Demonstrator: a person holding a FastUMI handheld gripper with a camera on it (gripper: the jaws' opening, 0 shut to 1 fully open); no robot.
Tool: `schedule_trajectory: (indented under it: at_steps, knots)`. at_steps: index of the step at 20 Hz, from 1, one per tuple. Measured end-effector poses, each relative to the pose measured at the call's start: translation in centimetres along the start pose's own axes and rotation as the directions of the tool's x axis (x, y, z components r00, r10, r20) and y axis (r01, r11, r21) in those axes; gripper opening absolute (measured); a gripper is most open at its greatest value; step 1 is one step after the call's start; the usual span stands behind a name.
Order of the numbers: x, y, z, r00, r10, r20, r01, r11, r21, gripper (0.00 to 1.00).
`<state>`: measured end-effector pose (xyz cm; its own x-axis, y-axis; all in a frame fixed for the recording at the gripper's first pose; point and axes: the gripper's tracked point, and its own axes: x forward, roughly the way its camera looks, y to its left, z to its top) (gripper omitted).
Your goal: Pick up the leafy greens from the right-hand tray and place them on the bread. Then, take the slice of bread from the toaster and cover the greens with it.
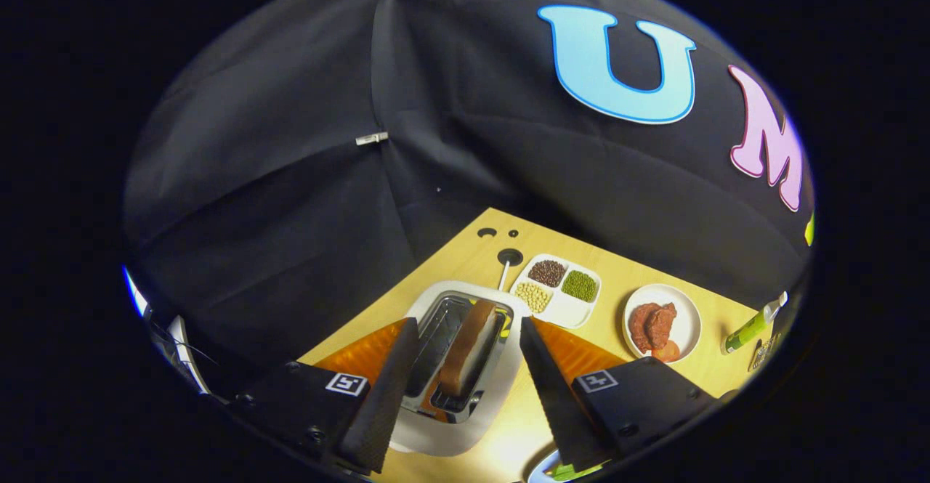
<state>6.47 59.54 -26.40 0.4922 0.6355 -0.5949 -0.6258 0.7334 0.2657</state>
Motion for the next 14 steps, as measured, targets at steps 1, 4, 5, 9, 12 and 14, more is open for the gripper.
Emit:
schedule_trajectory:
  at_steps: [1, 4, 5, 9, 12, 14]
  knots:
    - [0.4, -0.1, -0.4, 1.0, -0.012, -0.012, 0.012, 1.0, -0.002, 0.86]
    - [1.8, 0.3, -1.2, 0.999, -0.018, -0.046, 0.019, 1.0, 0.025, 0.81]
    - [2.3, 0.0, -1.4, 0.998, -0.031, -0.057, 0.032, 0.999, 0.029, 0.67]
    - [2.4, -0.4, -1.7, 0.996, -0.055, -0.074, 0.06, 0.996, 0.065, 0.23]
    - [1.1, -0.4, -0.6, 0.999, -0.031, -0.023, 0.033, 0.996, 0.083, 0.14]
    - [-0.5, -0.4, 0.6, 1.0, -0.014, 0.022, 0.012, 0.997, 0.078, 0.14]
